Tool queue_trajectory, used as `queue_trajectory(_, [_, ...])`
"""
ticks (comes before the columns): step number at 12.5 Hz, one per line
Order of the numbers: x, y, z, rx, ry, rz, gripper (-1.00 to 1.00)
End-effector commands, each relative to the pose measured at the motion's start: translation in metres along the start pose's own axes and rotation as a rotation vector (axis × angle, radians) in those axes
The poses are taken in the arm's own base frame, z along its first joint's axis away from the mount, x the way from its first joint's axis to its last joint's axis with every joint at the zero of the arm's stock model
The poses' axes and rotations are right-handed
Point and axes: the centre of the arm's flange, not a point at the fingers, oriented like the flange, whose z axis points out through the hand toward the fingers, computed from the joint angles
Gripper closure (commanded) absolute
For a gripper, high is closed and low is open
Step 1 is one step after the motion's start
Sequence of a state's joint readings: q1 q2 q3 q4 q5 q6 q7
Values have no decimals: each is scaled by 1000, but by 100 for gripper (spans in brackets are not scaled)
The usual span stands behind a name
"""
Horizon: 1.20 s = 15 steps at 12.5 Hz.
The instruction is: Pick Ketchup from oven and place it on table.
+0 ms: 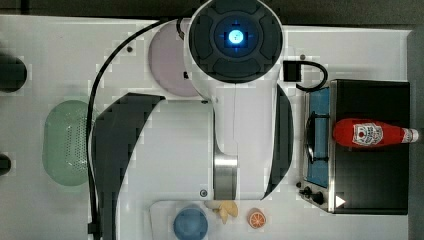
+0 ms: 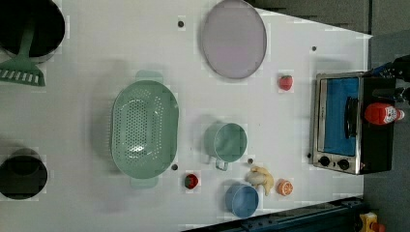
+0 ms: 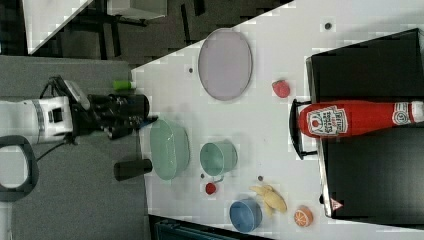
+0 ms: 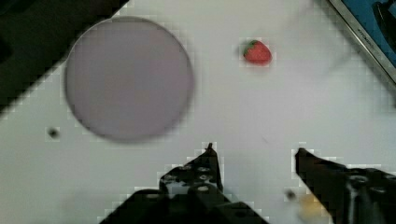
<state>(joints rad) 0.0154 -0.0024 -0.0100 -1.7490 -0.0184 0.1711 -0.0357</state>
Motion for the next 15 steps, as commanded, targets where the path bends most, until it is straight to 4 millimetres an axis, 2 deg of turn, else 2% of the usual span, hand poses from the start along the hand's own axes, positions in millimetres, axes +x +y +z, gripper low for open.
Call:
queue_trajectory(1, [-69,94,-96,12,3,-12,-59])
queue_trajectory(3, [-66,95,-95,14,5,-7,-100])
queue_trajectory(6, [-40,115,-89,15,8,52,-100])
queue_trajectory(10, [34,169,-59,51,23,219,-100])
queue_trajectory(15, [122,245,4,51,68,426,-100])
